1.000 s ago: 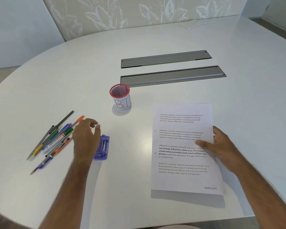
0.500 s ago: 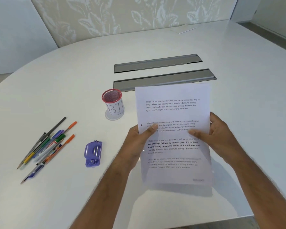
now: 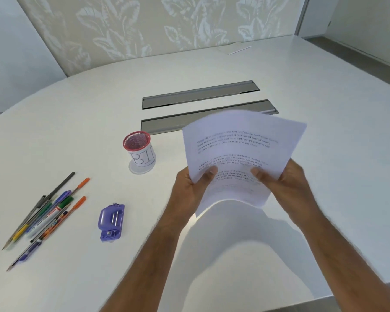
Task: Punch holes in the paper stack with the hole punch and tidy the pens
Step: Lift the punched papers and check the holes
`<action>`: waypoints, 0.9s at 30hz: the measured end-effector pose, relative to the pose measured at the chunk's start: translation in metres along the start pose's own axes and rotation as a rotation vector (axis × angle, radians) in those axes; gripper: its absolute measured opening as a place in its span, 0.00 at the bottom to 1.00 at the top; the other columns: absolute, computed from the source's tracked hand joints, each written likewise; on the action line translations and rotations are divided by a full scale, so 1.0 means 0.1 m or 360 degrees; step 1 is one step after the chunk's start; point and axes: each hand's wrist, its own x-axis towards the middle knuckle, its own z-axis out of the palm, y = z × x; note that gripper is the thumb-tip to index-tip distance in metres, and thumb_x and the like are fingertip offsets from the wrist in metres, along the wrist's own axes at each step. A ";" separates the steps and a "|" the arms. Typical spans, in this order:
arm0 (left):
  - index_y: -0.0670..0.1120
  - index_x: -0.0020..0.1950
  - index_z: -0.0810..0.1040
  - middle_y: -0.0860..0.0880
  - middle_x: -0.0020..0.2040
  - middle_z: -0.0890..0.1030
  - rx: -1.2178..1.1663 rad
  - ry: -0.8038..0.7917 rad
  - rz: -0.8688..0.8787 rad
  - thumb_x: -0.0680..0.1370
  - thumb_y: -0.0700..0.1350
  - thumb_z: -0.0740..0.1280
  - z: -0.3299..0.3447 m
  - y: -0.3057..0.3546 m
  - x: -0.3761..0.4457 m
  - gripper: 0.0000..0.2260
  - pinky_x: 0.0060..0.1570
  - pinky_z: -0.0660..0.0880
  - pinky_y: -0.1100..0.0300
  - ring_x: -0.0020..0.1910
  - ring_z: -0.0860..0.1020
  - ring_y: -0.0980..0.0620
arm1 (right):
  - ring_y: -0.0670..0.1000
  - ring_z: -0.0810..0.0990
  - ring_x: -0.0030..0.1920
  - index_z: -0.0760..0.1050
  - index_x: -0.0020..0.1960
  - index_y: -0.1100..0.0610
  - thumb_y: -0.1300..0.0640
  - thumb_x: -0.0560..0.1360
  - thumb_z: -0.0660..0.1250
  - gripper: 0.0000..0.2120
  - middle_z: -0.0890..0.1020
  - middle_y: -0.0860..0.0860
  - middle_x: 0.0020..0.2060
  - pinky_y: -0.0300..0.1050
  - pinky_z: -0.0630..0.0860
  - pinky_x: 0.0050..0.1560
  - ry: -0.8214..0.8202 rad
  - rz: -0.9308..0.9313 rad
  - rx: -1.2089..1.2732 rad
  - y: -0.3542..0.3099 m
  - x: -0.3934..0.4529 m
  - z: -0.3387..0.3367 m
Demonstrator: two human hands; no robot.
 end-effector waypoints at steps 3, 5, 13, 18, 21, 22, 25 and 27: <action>0.52 0.61 0.85 0.50 0.55 0.89 0.0082 0.0054 -0.0058 0.82 0.53 0.70 0.05 -0.15 -0.02 0.10 0.53 0.84 0.53 0.54 0.87 0.49 | 0.42 0.88 0.54 0.83 0.62 0.44 0.45 0.72 0.77 0.19 0.89 0.40 0.54 0.43 0.81 0.54 -0.0002 0.0129 -0.0071 0.25 -0.05 0.00; 0.52 0.61 0.84 0.51 0.55 0.89 0.0086 0.0080 -0.0069 0.82 0.53 0.70 0.06 -0.16 -0.02 0.10 0.51 0.84 0.55 0.54 0.87 0.49 | 0.42 0.88 0.54 0.83 0.62 0.45 0.43 0.71 0.77 0.21 0.89 0.40 0.53 0.44 0.80 0.54 -0.0009 0.0177 -0.0085 0.32 -0.07 0.01; 0.52 0.62 0.84 0.50 0.56 0.88 0.0067 0.0058 -0.0043 0.83 0.51 0.69 0.03 -0.03 0.01 0.09 0.50 0.83 0.59 0.55 0.86 0.49 | 0.39 0.88 0.50 0.83 0.57 0.35 0.49 0.75 0.76 0.13 0.89 0.38 0.51 0.28 0.79 0.45 -0.0095 0.0129 -0.0069 0.21 -0.04 -0.05; 0.58 0.61 0.84 0.53 0.57 0.88 -0.0002 0.0098 0.0022 0.82 0.51 0.70 -0.01 0.11 0.01 0.08 0.48 0.82 0.63 0.54 0.86 0.53 | 0.43 0.88 0.52 0.83 0.57 0.38 0.53 0.77 0.76 0.13 0.89 0.41 0.53 0.30 0.80 0.47 -0.0160 0.0106 -0.0006 0.23 -0.05 -0.14; 0.60 0.60 0.84 0.51 0.59 0.87 -0.0158 0.0112 0.0036 0.81 0.49 0.71 -0.03 0.18 0.01 0.09 0.58 0.81 0.46 0.59 0.85 0.49 | 0.47 0.89 0.51 0.84 0.58 0.44 0.51 0.76 0.79 0.12 0.90 0.44 0.53 0.35 0.83 0.48 -0.0120 0.0119 -0.0007 0.30 -0.06 -0.19; 0.59 0.60 0.84 0.50 0.61 0.87 -0.0210 0.0121 0.0038 0.81 0.49 0.71 -0.04 0.19 0.01 0.10 0.62 0.79 0.41 0.61 0.84 0.47 | 0.49 0.89 0.50 0.84 0.58 0.45 0.48 0.74 0.80 0.13 0.90 0.45 0.52 0.38 0.84 0.50 -0.0094 0.0135 0.0020 0.32 -0.07 -0.19; 0.59 0.61 0.84 0.50 0.62 0.86 -0.0343 0.0124 0.0042 0.81 0.47 0.70 -0.05 0.22 0.00 0.11 0.65 0.78 0.39 0.63 0.83 0.47 | 0.53 0.89 0.51 0.85 0.57 0.51 0.43 0.66 0.84 0.23 0.90 0.51 0.53 0.46 0.85 0.54 0.0000 0.0221 0.0224 0.36 -0.10 -0.19; 0.59 0.62 0.84 0.50 0.63 0.85 -0.0433 0.0076 0.0064 0.82 0.46 0.69 -0.06 0.21 -0.01 0.12 0.63 0.80 0.43 0.63 0.83 0.48 | 0.57 0.88 0.55 0.85 0.59 0.55 0.46 0.65 0.86 0.27 0.89 0.56 0.57 0.47 0.85 0.55 0.0017 0.0257 0.0478 0.37 -0.12 -0.15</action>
